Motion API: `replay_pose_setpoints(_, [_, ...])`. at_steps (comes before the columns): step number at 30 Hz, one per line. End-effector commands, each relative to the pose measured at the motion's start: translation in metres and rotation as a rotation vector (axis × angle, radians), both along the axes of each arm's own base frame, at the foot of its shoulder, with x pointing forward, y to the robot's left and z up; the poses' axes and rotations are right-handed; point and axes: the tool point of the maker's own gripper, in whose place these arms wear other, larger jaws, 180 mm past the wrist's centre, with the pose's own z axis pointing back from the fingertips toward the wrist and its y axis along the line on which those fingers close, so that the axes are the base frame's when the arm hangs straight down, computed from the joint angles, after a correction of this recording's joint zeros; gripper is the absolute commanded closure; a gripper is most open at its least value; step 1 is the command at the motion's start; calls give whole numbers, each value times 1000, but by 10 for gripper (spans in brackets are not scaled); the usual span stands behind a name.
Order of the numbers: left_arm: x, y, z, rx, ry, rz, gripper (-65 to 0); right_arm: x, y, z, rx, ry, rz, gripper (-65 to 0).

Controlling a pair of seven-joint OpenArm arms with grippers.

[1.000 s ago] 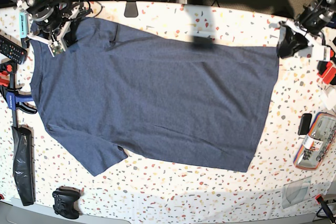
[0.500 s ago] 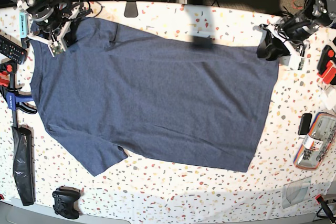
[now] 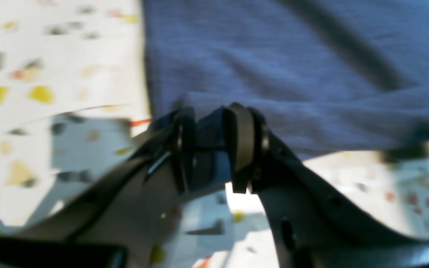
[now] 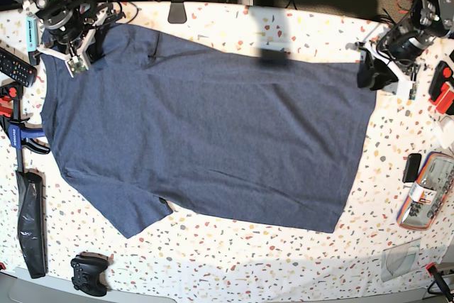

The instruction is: Fold the T-shirt properly

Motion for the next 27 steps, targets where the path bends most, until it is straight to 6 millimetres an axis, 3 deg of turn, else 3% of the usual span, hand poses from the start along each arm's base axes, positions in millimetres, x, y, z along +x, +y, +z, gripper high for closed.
replay_pose_setpoints(1, [6, 1, 12, 1, -47, -8, -164, 0, -3, 2, -10, 9, 6, 0])
replay_pose_setpoints(12, [1, 2, 5, 18, -6, -19, -163, 0, -3, 2, -10, 8, 6, 0])
replay_pose_setpoints(14, [0, 0, 5, 16, -7, -27, -128, 0, -3, 2, -10, 8, 6, 0])
replay_pose_setpoints(17, [-2, -7, 8, -8, -20, -62, 0, 0, -3, 2, -10, 8, 6, 0])
replay_pose_setpoints(22, [7, -11, 23, -99, -86, -34, 0, 0, -3, 2, -10, 9, 6, 0])
replay_pose_setpoints(27, [8, -10, 27, -107, -100, -26, 0, 0, -3, 2, -10, 8, 6, 0])
